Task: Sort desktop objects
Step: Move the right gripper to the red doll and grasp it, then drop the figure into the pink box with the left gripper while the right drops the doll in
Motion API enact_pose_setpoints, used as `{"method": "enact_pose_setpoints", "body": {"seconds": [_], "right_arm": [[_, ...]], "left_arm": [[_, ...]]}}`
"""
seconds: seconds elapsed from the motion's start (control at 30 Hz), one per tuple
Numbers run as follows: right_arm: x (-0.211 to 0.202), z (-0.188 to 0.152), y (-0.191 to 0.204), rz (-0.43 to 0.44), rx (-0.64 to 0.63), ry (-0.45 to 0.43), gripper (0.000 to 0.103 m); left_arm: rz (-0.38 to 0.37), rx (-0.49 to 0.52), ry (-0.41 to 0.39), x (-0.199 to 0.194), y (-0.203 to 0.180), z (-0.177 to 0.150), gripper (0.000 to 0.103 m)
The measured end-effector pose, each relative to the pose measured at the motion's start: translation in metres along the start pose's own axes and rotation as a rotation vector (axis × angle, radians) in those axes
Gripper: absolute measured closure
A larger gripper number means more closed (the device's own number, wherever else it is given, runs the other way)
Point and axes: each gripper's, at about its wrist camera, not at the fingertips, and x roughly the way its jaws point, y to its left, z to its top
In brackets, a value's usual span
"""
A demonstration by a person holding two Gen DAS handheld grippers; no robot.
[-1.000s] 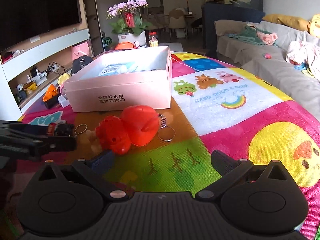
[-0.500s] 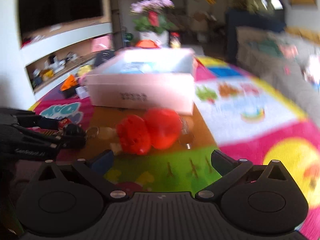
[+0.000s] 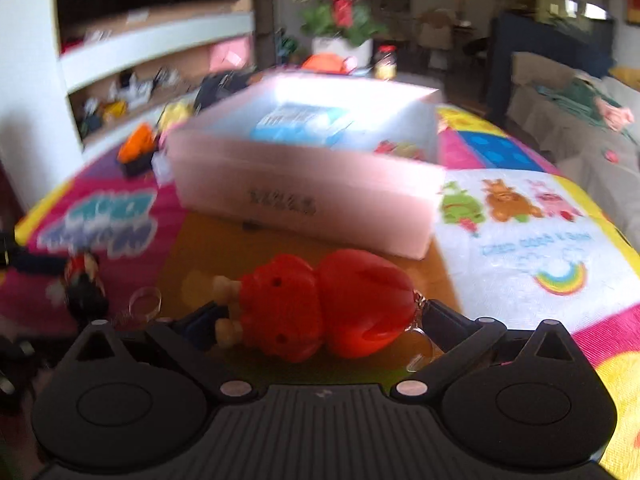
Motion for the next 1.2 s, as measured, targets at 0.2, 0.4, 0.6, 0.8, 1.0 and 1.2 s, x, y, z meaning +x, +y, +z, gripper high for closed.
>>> {"method": "enact_pose_setpoints", "body": {"seconds": [0.2, 0.4, 0.6, 0.8, 1.0, 1.2], "right_arm": [[-0.022, -0.013, 0.016, 0.052, -0.048, 0.014, 0.011], [-0.069, -0.017, 0.037, 0.064, -0.140, -0.038, 0.048], [-0.089, -0.011, 0.036, 0.013, -0.162, -0.107, 0.013], [-0.091, -0.023, 0.036, 0.031, -0.199, -0.121, 0.000], [-0.072, -0.023, 0.027, 0.033, -0.183, -0.085, 0.000], [-0.037, -0.002, 0.018, 0.135, -0.096, -0.031, 0.000]], "left_arm": [[0.044, 0.012, 0.000, 0.011, -0.005, 0.005, 0.022], [0.032, 0.041, -0.035, -0.008, -0.011, 0.005, 0.033], [0.045, 0.073, -0.107, -0.030, -0.019, 0.015, 0.033], [0.057, 0.066, -0.052, -0.026, -0.017, 0.002, 0.033], [0.033, 0.041, -0.010, -0.016, -0.012, -0.009, 0.024], [0.017, 0.063, -0.024, -0.022, -0.015, -0.013, 0.013]]}}
